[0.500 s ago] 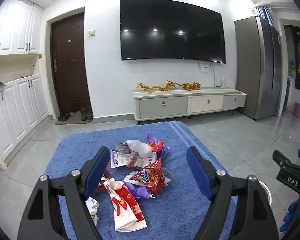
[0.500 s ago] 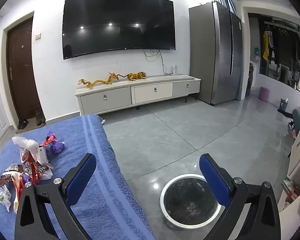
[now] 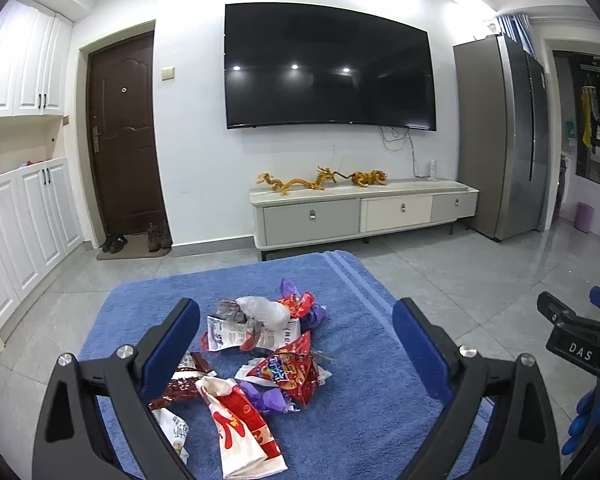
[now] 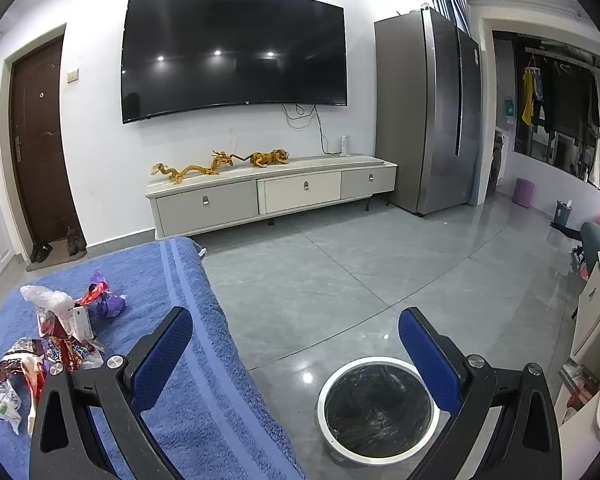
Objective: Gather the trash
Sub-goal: 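Move both tools toward the pile of wrappers on the blue towel, then grasp the brown-red wrapper with the left tool while the right tool grasps the red chip bag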
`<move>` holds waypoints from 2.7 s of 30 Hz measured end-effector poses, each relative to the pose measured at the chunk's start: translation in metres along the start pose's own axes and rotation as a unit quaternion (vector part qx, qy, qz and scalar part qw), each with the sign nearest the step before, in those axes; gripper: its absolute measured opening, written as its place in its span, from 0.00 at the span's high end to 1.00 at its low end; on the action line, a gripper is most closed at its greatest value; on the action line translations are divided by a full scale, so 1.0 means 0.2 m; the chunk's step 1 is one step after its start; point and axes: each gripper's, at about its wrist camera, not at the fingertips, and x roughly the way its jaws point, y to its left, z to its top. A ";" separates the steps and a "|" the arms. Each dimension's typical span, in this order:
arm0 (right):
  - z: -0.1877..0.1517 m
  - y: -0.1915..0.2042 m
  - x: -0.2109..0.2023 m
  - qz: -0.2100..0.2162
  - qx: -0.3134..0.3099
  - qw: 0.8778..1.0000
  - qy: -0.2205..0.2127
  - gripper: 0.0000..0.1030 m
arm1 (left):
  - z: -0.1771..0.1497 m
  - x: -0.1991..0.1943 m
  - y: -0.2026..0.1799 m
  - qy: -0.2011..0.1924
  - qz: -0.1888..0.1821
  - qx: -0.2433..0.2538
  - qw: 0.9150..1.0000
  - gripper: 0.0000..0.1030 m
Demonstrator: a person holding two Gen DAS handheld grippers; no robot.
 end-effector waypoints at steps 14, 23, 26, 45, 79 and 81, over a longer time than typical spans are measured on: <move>0.01 0.04 0.08 -0.001 -0.018 1.000 0.011 0.00 | -0.04 0.08 0.00 0.004 -0.018 0.012 1.000 0.05; 0.01 0.07 0.18 0.041 -0.022 0.999 0.019 0.00 | -0.09 0.18 0.09 0.043 -0.030 -0.013 0.999 0.05; 0.00 0.09 0.21 0.063 -0.016 0.998 0.020 0.00 | -0.10 0.21 0.16 0.052 -0.017 -0.011 0.998 0.05; 0.04 0.64 0.60 0.318 -0.053 0.939 0.123 0.21 | -0.37 0.54 0.88 0.216 0.023 -0.080 0.973 0.05; -0.13 0.95 0.37 0.395 -0.133 0.896 0.151 0.92 | -0.41 0.64 1.00 0.234 -0.063 -0.125 0.962 0.87; -0.11 0.94 0.31 0.394 -0.130 0.899 0.142 0.92 | -0.39 0.58 1.03 0.223 -0.065 -0.136 0.963 0.87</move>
